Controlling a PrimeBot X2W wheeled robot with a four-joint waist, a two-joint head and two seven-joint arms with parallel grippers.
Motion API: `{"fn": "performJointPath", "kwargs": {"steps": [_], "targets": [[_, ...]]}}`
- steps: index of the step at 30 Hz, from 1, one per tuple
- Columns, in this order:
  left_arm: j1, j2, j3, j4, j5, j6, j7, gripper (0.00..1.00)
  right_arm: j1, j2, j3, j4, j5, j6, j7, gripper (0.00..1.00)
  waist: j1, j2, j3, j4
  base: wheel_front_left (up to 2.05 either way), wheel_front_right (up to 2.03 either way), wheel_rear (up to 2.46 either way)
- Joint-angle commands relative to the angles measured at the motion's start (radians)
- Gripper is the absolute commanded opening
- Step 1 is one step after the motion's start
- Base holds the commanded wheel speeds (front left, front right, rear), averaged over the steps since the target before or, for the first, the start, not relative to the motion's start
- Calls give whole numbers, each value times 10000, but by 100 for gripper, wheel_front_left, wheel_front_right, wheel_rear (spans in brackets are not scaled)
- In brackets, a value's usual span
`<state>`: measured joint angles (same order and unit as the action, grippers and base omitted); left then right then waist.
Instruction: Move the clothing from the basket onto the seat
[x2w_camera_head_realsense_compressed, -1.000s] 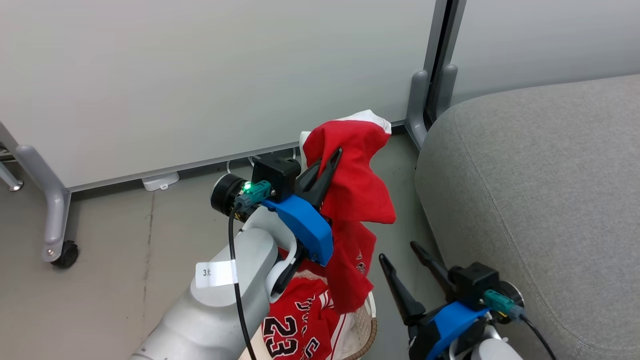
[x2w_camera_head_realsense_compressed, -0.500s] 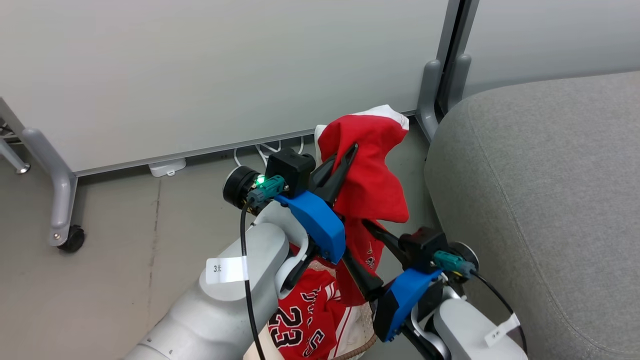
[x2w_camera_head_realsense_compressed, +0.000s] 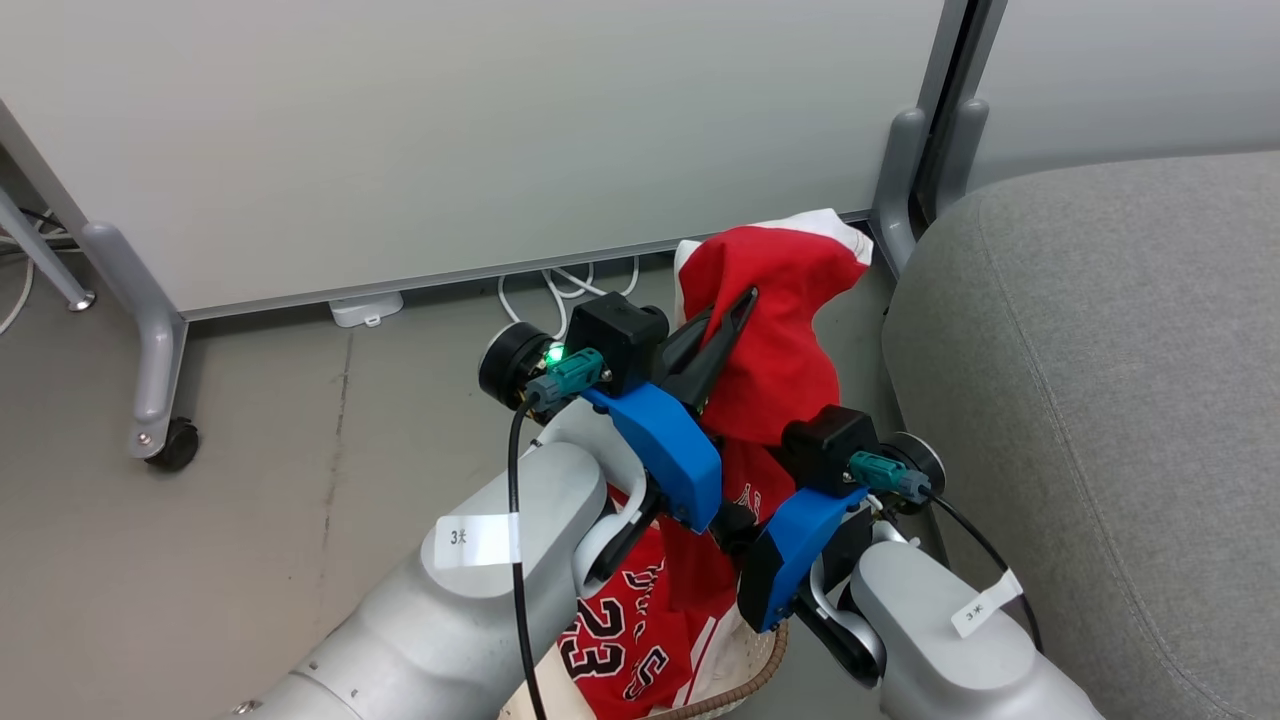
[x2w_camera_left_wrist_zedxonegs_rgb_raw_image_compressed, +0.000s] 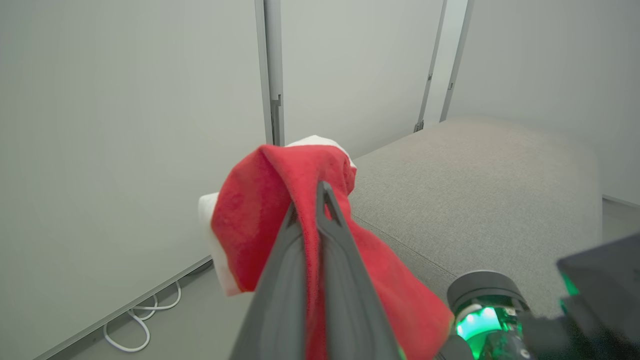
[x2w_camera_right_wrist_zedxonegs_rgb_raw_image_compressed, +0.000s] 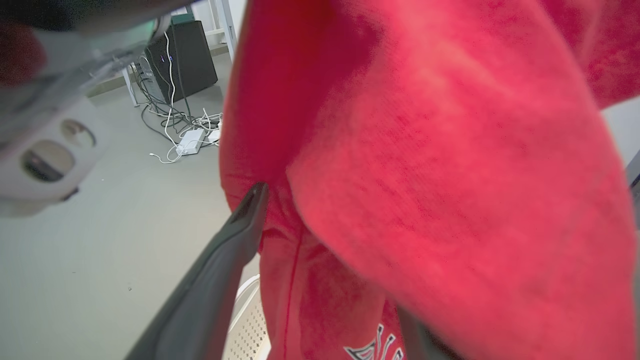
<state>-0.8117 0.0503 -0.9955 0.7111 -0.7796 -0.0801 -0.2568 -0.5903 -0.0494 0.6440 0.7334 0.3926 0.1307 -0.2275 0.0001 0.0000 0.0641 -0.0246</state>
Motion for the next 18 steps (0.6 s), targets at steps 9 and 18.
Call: {"fn": "performJointPath", "kwargs": {"steps": [9, 18], "targets": [[-292, 3, -454, -217, -383, 84, -64, 0, -649, -20, 569, 691, 538, 1, -256, 0, -1, 0, -4, 89, 0, 0, 0], [-357, 3, -623, 20, -542, 133, -99, 0, -824, -20, 800, 1117, 732, 1, -362, 0, -1, 0, -80, -16, 0, 0, 0]]}}
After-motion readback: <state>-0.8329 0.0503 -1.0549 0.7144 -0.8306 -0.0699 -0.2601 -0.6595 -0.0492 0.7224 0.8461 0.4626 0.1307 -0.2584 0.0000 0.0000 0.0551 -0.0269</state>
